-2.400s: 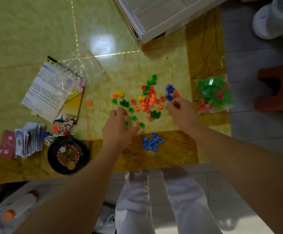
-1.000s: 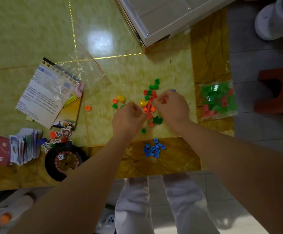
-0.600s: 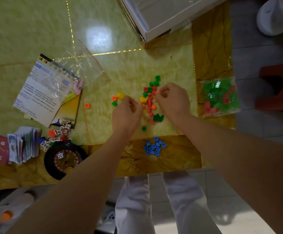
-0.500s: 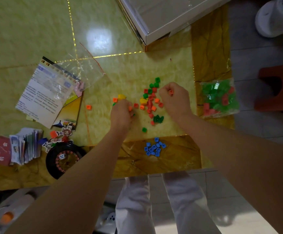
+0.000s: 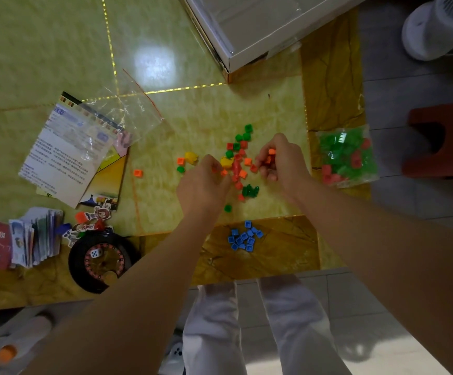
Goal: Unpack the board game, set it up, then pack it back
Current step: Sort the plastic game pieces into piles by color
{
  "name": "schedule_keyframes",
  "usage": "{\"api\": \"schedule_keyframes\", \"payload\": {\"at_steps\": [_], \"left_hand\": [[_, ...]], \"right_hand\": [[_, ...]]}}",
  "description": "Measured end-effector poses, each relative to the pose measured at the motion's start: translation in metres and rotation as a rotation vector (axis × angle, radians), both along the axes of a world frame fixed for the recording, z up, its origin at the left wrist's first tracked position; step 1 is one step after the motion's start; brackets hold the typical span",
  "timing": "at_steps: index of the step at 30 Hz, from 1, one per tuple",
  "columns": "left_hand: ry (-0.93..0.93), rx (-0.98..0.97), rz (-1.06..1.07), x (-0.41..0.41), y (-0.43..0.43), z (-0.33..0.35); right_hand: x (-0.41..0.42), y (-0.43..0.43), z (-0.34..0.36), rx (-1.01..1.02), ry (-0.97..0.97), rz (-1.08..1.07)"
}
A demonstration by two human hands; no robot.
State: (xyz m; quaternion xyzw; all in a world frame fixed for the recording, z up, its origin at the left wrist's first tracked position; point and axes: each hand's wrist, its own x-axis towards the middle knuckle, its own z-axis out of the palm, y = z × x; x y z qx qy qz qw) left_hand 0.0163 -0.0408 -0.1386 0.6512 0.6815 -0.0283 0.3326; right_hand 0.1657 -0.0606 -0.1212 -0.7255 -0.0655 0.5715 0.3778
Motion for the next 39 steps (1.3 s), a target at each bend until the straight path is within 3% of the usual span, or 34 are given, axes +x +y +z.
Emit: {"api": "schedule_keyframes", "payload": {"at_steps": [4,7,12,15,17,21,25,28,32,35,39], "left_hand": [[0.076,0.065,-0.089,0.002,-0.001,-0.006],[-0.001,0.083,-0.101,-0.002,0.000,-0.007],[-0.261,0.016,0.181,-0.017,0.001,-0.002],[-0.308,0.013,0.385,-0.029,0.008,-0.001],[-0.322,0.007,0.394,-0.037,0.011,-0.003],[-0.330,0.004,0.359,-0.050,0.012,-0.008],[-0.353,-0.006,0.423,-0.058,0.012,-0.010],[-0.313,-0.039,0.424,-0.063,0.008,-0.007],[-0.106,-0.043,0.262,-0.074,-0.002,0.003],[0.002,-0.037,0.084,-0.090,-0.014,0.009],[0.157,-0.031,-0.165,-0.099,-0.033,0.006]], "right_hand": [[0.004,0.003,-0.003,-0.001,-0.030,0.016],[0.007,0.005,-0.011,-0.030,-0.202,0.126],[-0.003,0.005,-0.021,-0.045,-0.563,0.526],[-0.013,0.006,-0.026,-0.110,-0.848,0.835],[-0.017,0.006,-0.030,-0.117,-0.978,0.884],[-0.020,0.008,-0.031,-0.145,-1.045,0.895],[-0.016,0.007,-0.025,-0.068,-0.884,0.659],[-0.015,0.006,-0.019,0.028,-0.573,0.486],[-0.030,0.015,0.000,-0.089,-0.071,0.264],[-0.046,0.017,0.005,-0.116,0.055,0.323],[-0.066,0.009,0.004,-0.136,0.081,0.381]]}}
